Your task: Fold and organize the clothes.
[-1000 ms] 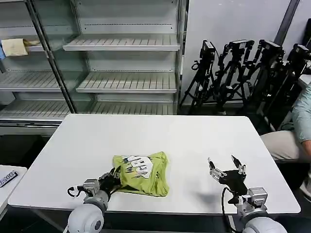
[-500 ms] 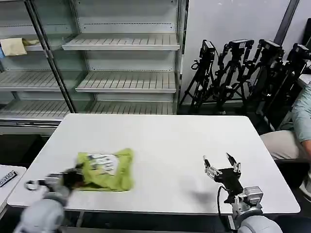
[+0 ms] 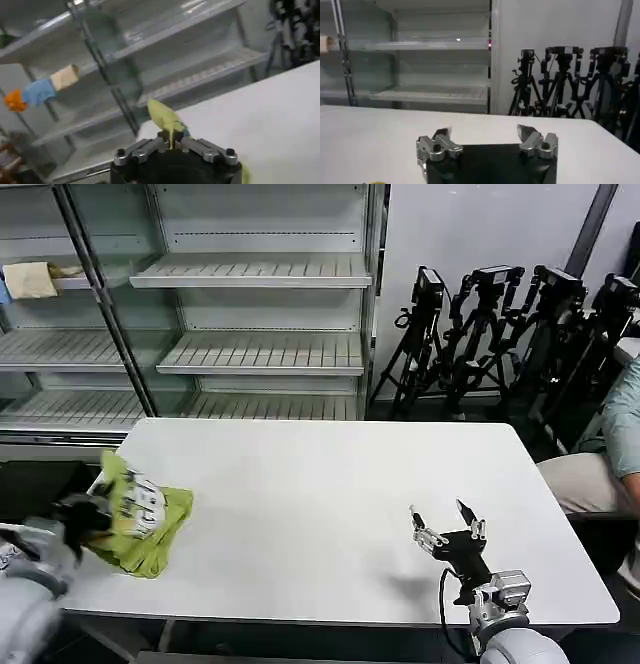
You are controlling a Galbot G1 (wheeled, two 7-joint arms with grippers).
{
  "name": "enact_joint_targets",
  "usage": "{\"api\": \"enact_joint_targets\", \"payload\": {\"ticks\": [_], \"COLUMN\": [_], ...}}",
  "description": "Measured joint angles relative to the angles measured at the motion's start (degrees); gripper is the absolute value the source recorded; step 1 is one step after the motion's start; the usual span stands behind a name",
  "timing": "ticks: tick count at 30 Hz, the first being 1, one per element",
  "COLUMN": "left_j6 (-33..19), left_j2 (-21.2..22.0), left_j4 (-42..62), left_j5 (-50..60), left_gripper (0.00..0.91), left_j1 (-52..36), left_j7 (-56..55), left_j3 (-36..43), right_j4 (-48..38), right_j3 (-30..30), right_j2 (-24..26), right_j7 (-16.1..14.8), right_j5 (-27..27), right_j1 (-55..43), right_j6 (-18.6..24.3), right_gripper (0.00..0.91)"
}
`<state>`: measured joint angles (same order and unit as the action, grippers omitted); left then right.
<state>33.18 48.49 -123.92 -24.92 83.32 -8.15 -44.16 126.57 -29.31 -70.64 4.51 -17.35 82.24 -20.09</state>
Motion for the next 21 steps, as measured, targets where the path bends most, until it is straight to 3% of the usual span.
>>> {"api": "enact_joint_targets", "payload": {"ticks": [11,21], "left_j6": [0.11,0.12], "left_j2": [21.89,34.85], "left_j4": [-1.45,4.16], "left_j5": [8.61,4.25], "left_gripper": [0.010,0.010], "left_j1": [-6.32,-16.77], "left_j7": [-5.24,-15.67], "left_j3": [27.22,37.64], "right_j4": [1.31,0.50], "right_j3": [-1.33,-2.46], "right_j2": [0.98,1.93], "right_j7": [-1.20,-2.34], "right_j5": [0.68,0.80], "right_j1": [-1.71,-4.13], "right_j6": [-0.24,-0.63], "right_gripper": [0.907,0.907]}}
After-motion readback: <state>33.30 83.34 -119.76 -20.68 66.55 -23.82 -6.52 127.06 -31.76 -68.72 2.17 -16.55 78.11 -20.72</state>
